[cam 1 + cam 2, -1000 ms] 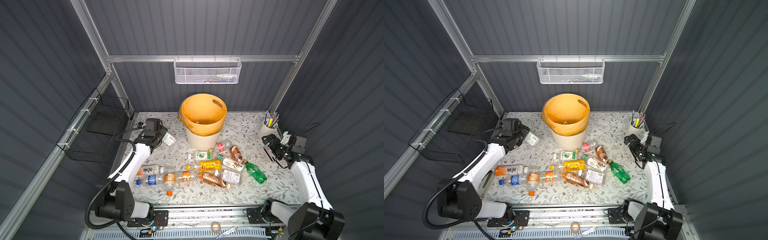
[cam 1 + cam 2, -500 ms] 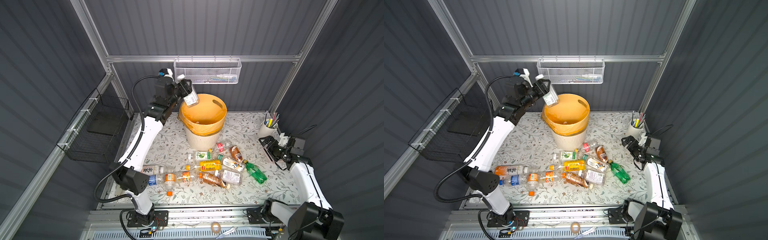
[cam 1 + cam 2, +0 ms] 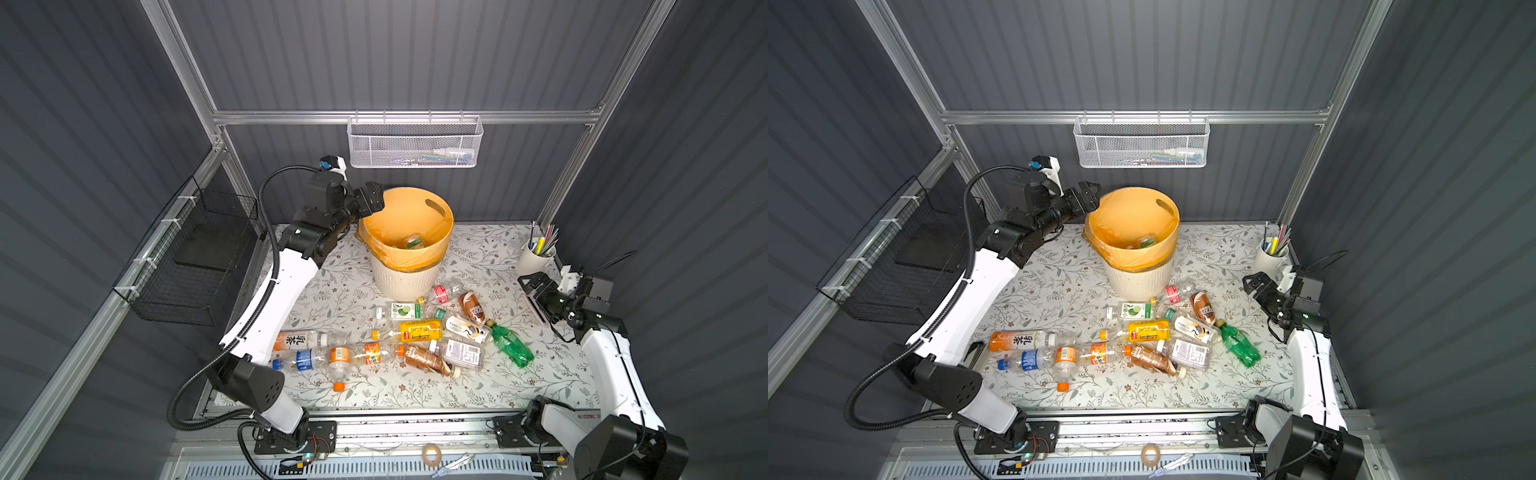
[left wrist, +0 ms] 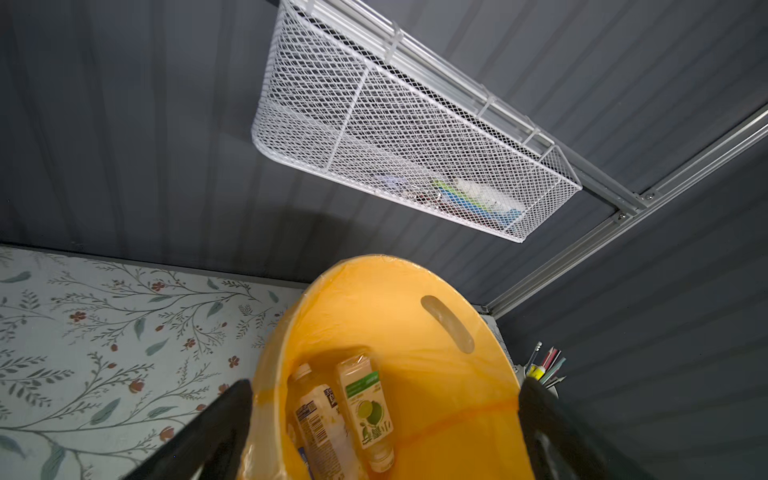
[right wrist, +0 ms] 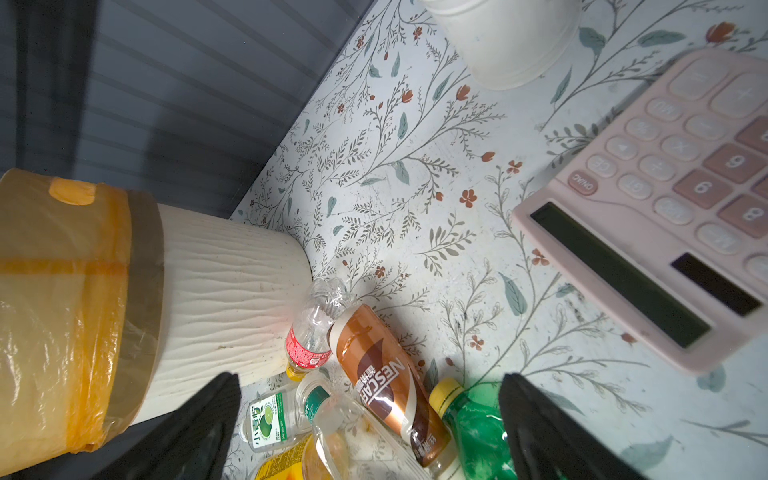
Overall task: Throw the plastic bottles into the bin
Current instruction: 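Lift the green-labelled bottle with the left gripper over the bin and release, then withdraw the left gripper while the right gripper reaches for the brown Nescafe bottle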
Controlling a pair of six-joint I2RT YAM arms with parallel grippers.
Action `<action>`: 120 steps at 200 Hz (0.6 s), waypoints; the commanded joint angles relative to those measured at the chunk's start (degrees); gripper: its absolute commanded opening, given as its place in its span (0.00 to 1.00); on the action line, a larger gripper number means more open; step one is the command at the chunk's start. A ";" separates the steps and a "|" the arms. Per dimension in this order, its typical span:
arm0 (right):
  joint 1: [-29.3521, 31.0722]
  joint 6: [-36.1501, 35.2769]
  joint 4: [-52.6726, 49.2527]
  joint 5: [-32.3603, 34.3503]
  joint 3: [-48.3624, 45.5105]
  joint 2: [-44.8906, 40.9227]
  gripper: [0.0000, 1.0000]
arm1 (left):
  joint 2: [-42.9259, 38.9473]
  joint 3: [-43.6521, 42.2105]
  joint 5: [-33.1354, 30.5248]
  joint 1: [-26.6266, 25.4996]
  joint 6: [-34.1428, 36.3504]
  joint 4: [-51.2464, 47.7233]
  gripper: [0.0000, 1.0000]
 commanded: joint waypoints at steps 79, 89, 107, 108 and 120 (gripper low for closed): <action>9.31 -6.42 -4.92 2.08 2.52 7.62 0.95 | -11.37 -19.56 -11.51 0.95 1.79 0.34 1.00; 11.34 -7.64 -6.20 3.33 3.71 9.64 0.95 | -12.04 -21.13 -11.38 2.01 0.30 -0.10 1.00; 14.72 -9.00 -8.25 5.10 5.72 12.82 0.93 | -13.23 -26.34 -7.73 5.75 -3.86 -0.12 1.00; 14.88 -9.11 -8.30 5.15 5.77 12.94 0.93 | -13.31 -26.63 -7.18 6.04 -3.86 -0.05 1.00; 16.83 -10.28 -9.43 6.07 6.66 14.13 0.91 | -13.96 -29.63 -3.71 9.20 -7.01 0.70 1.00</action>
